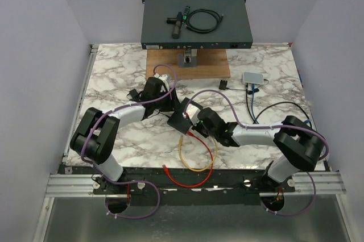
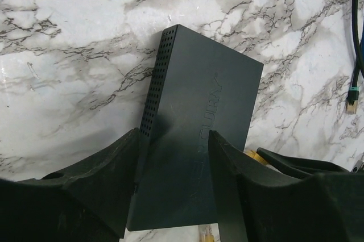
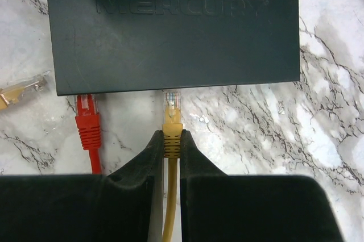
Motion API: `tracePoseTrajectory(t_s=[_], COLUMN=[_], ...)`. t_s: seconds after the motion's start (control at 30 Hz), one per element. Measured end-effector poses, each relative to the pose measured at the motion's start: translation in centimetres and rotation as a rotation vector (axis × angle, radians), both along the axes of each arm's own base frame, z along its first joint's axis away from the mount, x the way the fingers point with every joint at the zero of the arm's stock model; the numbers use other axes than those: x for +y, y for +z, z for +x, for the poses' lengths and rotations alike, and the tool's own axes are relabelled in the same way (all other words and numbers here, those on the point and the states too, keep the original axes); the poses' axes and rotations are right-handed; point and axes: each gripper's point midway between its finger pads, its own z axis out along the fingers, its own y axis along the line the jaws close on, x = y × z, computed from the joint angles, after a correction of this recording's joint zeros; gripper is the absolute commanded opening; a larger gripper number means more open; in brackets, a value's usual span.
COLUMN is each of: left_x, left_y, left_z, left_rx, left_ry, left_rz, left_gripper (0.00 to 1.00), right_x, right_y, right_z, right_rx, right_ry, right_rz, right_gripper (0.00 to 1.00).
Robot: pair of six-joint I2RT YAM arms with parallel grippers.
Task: Insert the plug into the switch port
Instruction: Insert the connector into the switch port.
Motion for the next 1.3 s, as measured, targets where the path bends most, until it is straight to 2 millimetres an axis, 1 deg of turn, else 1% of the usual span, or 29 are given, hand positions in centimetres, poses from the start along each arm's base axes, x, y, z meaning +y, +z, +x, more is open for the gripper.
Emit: tracePoseTrajectory(t_s=[0.23, 0.47, 0.7, 1.0, 1.3], left_x=[-0.1, -0.3, -0.3, -0.2, 0.0], left_y=[-0.8, -1.1, -1.5, -1.6, -1.8], left_z=[-0.1, -0.3, -0.3, -0.2, -0.1], left_rx=[0.026, 0.038, 0.047, 0.052, 0.051], left_ry=[-0.010, -0.022, -0.023, -0.023, -0.019], left_rz=[-0.002, -0.007, -0.004, -0.006, -0.004], left_gripper=[0.47, 0.44, 0.41, 0.40, 0.38], right_x=[0.1, 0.1, -0.2, 0.3, 0.8], right_y=[-0.1, 0.2, 0.0, -0.7, -0.5], right_z=[0.0, 0.6, 1.0, 0.7, 0.5], right_rx=[0.004, -0.006, 0.000, 0.042, 0.066], right_ry=[0.006, -0.007, -0.027, -0.020, -0.026], right_rz=[0.001, 0.018, 0.027, 0.050, 0.084], right_gripper=[0.01, 0.01, 0.01, 0.01, 0.01])
